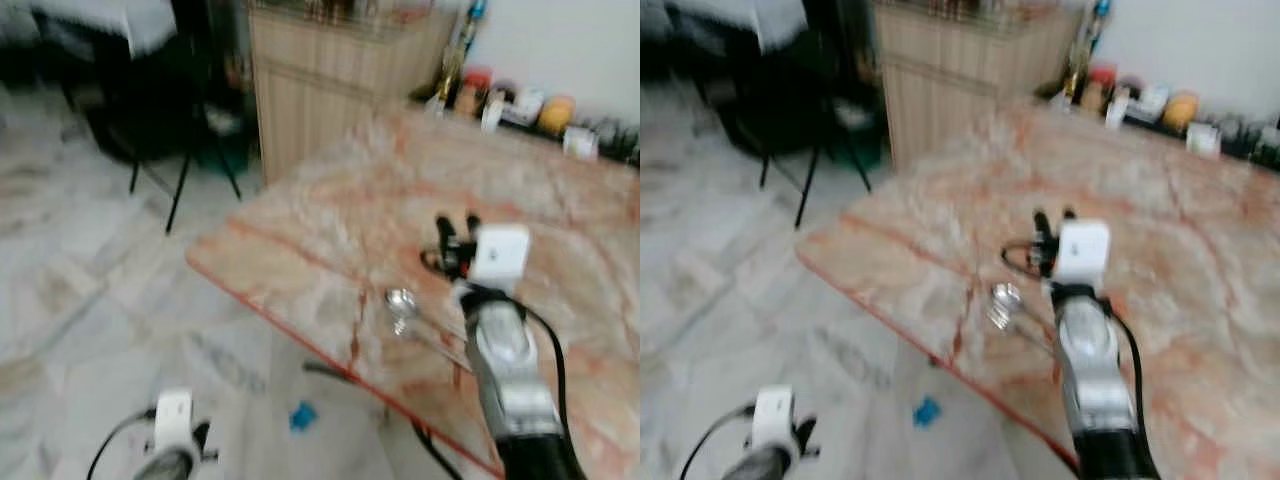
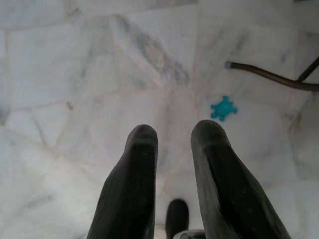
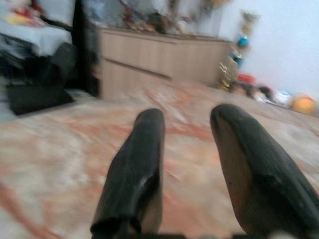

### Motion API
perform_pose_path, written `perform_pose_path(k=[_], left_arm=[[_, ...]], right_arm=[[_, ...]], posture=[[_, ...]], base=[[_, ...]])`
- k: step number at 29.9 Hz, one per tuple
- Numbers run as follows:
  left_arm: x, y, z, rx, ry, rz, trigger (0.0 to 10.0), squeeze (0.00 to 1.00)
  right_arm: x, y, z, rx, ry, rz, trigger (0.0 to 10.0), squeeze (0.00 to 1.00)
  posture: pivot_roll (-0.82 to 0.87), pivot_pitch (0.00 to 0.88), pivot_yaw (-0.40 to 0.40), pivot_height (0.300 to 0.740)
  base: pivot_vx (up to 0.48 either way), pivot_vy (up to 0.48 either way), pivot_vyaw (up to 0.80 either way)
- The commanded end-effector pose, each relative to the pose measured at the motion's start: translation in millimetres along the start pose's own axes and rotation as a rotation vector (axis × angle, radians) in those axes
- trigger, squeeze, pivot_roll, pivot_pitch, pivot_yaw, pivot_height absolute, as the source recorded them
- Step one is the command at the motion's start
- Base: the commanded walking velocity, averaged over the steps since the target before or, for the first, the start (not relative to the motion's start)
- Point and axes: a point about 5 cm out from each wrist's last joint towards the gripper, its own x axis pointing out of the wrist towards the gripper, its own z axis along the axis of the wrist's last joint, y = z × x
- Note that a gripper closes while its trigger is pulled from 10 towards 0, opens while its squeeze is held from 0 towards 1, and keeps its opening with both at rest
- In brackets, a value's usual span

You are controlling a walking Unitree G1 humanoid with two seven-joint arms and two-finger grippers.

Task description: Setting the table

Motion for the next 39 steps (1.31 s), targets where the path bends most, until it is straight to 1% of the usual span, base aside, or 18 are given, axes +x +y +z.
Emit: perform_pose_path(k=[1, 4, 7, 10, 14, 15, 17, 21, 22, 24, 27, 29, 34, 35, 36, 37, 38, 39], left_arm=[[-1.9, -3.2, -10, -0.009, 0.039, -0.007, 10.0, 0.00], [-2.1, -3.5, -10, -0.013, 0.043, -0.011, 10.0, 0.00], [-2.2, -3.4, -10, -0.014, 0.043, -0.011, 10.0, 0.00], [-2.2, -2.8, -11, -0.015, 0.046, -0.012, 10.0, 0.00], [-2.2, -2.3, -11, -0.016, 0.049, -0.013, 10.0, 0.00], [-2.2, -2.3, -11, -0.016, 0.049, -0.013, 10.0, 0.00], [-2.3, -1.9, -11, -0.016, 0.053, -0.015, 10.0, 0.00], [-2.5, -1.7, -12, -0.018, 0.055, -0.016, 10.0, 0.00], [-2.6, -1.6, -12, -0.019, 0.058, -0.017, 10.0, 0.00], [-2.7, -1.5, -13, -0.020, 0.061, -0.017, 10.0, 0.00], [-2.7, -1.6, -13, -0.020, 0.064, -0.018, 10.0, 0.00], [-2.7, -1.5, -14, -0.022, 0.068, -0.018, 10.0, 0.00], [-2.8, -1.4, -14, -0.023, 0.071, -0.018, 10.0, 0.00], [-2.9, -1.6, -14, -0.022, 0.072, -0.018, 10.0, 0.00], [-2.9, -1.7, -14, -0.022, 0.072, -0.019, 10.0, 0.00], [-2.9, -1.8, -15, -0.021, 0.073, -0.019, 10.0, 0.00], [-2.9, -2.1, -15, -0.018, 0.073, -0.022, 10.0, 0.00], [-2.9, -2.2, -15, -0.015, 0.073, -0.024, 10.0, 0.00]], right_arm=[[-0.5, -7.5, 0, -0.023, 0.042, 0.056, 10.0, 0.00], [-6.4, -22.5, -5, -0.090, 0.142, 0.158, 10.0, 0.00], [-12.7, -33.2, -4, -0.127, 0.177, 0.222, 10.0, 0.00], [-23.8, -47.6, 0, -0.144, 0.244, 0.314, 10.0, 0.00], [-37.9, -52.1, -1, -0.114, 0.301, 0.424, 10.0, 0.00], [-37.9, -52.1, -1, -0.114, 0.301, 0.424, 10.0, 0.00], [-50.2, -49.1, -7, -0.021, 0.318, 0.492, 10.0, 0.00], [-61.9, -44.8, -13, 0.034, 0.347, 0.543, 10.0, 0.00], [-67.0, -41.0, -15, 0.108, 0.338, 0.561, 10.0, 0.00], [-71.0, -38.5, -19, 0.156, 0.348, 0.569, 10.0, 0.00], [-75.8, -36.7, -25, 0.167, 0.378, 0.585, 10.0, 0.00], [-88.6, -36.3, -48, 0.108, 0.480, 0.635, 10.0, 0.00], [-90.3, -37.0, -56, 0.065, 0.520, 0.632, 10.0, 0.00], [-89.2, -37.0, -57, 0.050, 0.515, 0.632, 10.0, 0.26], [-88.5, -36.8, -57, 0.046, 0.507, 0.634, 10.0, 0.26], [-87.1, -36.2, -56, 0.043, 0.491, 0.638, 10.0, 0.75], [-81.9, -34.4, -51, 0.040, 0.446, 0.641, 10.0, 0.99], [-76.6, -32.3, -46, 0.045, 0.402, 0.648, 10.0, 1.00]], posture=[[0.04, 0.000, -0.004, 0.740], [0.04, 0.000, -0.005, 0.740], [0.04, 0.000, -0.003, 0.740], [0.04, 0.000, 0.001, 0.740], [0.03, 0.000, 0.003, 0.740], [0.03, 0.000, 0.003, 0.740], [0.03, 0.000, 0.003, 0.740], [0.04, 0.000, 0.000, 0.740], [0.04, 0.000, 0.000, 0.740], [0.04, 0.000, -0.001, 0.740], [0.04, 0.000, -0.001, 0.740], [0.04, 0.000, -0.003, 0.740], [0.04, 0.000, -0.003, 0.740], [0.04, 0.000, -0.003, 0.740], [0.04, 0.000, -0.003, 0.740], [0.04, 0.000, -0.003, 0.740], [0.04, 0.000, -0.001, 0.740], [0.04, 0.000, -0.001, 0.740]], base=[[0.000, 0.000, 0.00], [0.000, 0.000, 0.00], [0.000, 0.000, 0.00], [0.000, 0.000, 0.00], [0.000, 0.000, 0.00], [0.000, 0.000, 0.00], [0.000, 0.000, 0.00], [0.000, 0.000, 0.00], [0.000, 0.000, 0.00], [0.000, 0.000, 0.00], [0.000, 0.000, 0.00], [0.000, 0.000, 0.00], [0.000, 0.000, 0.00], [0.000, 0.000, 0.00], [0.000, 0.000, 0.00], [0.000, 0.000, 0.00], [0.000, 0.000, 0.00], [0.000, 0.000, 0.00]])
